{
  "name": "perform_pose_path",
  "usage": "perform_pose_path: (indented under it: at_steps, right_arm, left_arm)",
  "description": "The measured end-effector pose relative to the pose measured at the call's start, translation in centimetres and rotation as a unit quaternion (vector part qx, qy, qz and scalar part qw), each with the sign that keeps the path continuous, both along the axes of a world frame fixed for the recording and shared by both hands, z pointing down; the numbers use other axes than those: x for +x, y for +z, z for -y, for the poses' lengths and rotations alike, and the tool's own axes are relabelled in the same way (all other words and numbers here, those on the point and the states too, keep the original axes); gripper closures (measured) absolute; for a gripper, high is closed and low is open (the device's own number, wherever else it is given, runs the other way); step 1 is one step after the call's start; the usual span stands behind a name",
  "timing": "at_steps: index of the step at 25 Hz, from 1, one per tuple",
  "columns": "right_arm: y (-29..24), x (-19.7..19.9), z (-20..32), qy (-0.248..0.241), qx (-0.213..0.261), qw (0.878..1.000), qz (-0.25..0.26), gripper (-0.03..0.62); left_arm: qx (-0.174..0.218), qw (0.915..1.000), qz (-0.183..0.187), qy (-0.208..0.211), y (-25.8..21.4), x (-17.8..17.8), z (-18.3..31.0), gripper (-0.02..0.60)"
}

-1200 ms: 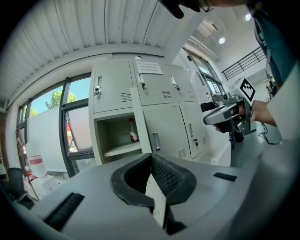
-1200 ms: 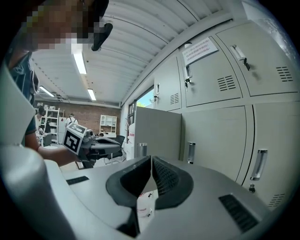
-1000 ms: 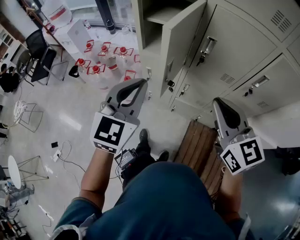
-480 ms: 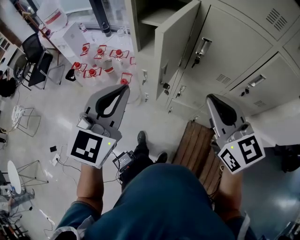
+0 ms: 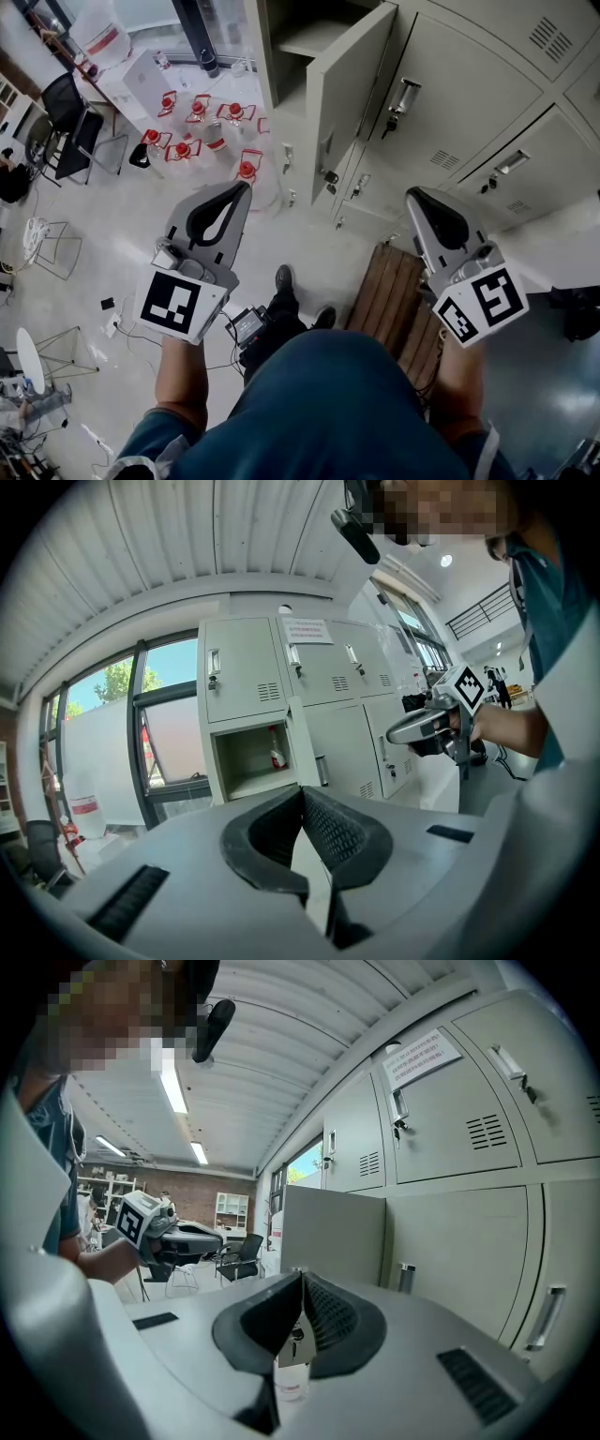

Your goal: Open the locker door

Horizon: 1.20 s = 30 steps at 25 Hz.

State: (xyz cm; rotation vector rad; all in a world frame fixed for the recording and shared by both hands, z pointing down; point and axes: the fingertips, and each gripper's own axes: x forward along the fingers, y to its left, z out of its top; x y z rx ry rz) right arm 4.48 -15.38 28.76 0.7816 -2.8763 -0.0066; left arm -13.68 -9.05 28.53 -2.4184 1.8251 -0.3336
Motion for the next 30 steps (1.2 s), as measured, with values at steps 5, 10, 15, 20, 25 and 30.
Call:
perform_pose_path:
  at_steps: [5, 10, 15, 20, 25, 30]
  right_arm:
    - [0.3, -0.4, -0.1, -0.004, 0.003, 1.0, -0.01, 0.559]
    - [1.0, -0.7, -0.1, -0.011, 0.008, 0.999, -0.032, 0.56]
    - [1.1, -0.7, 0.1, -0.01, 0.003, 0.999, -0.032, 0.559]
    - [1.5, -0.6, 0.3, -0.01, -0.001, 0.999, -0.032, 0.56]
    - [1.7, -0.6, 0.5, -0.009, -0.004, 0.999, -0.033, 0.56]
    - [1.8, -0.7, 0.6, -0.008, -0.005, 0.999, -0.033, 0.56]
  left_arm:
    - [-0.001, 1.0, 0.0, 0.0, 0.3, -0.2, 0.0, 0.565]
    - [-0.005, 1.0, 0.0, 0.001, 0.7, -0.1, 0.3, 0.565]
    - [-0.008, 1.0, -0.001, 0.002, 0.8, -0.2, 0.5, 0.565]
    - [-0.01, 0.9999, -0.002, 0.004, 1.1, 0.0, 0.8, 0.565]
    - [-0.012, 0.9999, -0.001, 0.006, 1.3, 0.1, 1.0, 0.565]
    - [-0.012, 0.9999, -0.001, 0.008, 1.5, 0.1, 1.2, 0.565]
